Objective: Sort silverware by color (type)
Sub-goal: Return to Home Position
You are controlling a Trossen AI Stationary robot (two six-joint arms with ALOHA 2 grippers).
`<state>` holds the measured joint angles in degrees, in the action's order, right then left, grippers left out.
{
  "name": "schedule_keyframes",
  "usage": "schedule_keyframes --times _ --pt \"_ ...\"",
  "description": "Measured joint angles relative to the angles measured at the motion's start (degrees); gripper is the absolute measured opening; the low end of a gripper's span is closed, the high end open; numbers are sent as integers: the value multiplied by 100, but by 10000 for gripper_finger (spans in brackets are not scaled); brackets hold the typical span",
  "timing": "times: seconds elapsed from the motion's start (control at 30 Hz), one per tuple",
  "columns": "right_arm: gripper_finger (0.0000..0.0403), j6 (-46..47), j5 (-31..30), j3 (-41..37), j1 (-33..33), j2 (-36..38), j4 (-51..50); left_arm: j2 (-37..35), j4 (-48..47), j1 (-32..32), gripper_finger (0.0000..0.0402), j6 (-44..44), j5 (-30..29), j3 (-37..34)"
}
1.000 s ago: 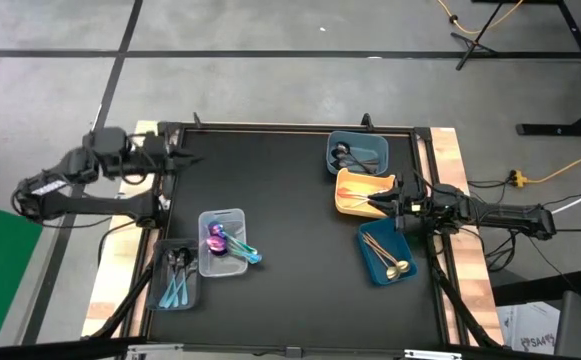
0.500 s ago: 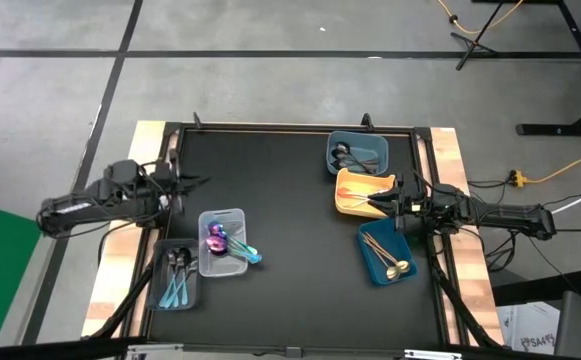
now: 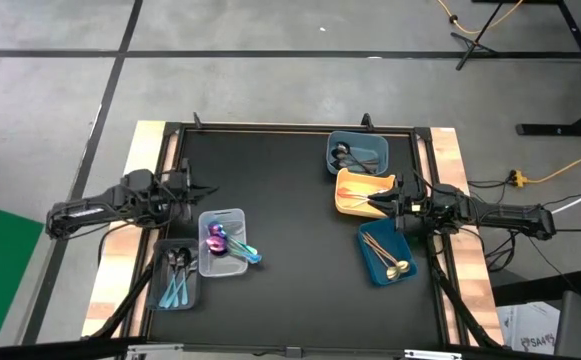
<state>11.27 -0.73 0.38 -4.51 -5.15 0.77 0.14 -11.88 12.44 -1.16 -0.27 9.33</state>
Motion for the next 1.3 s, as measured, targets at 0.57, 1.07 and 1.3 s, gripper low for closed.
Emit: schedule_keyframes --times 0.57,1.07,1.3 --pt "72 -2 24 0 0 0 -6 17 1296 3 0 36 172 -889" --pt "72 9 26 0 0 0 -6 22 1329 -198 0 -162 585 -889" --pt "72 11 26 0 0 0 -6 22 1327 -553 0 445 587 -889"
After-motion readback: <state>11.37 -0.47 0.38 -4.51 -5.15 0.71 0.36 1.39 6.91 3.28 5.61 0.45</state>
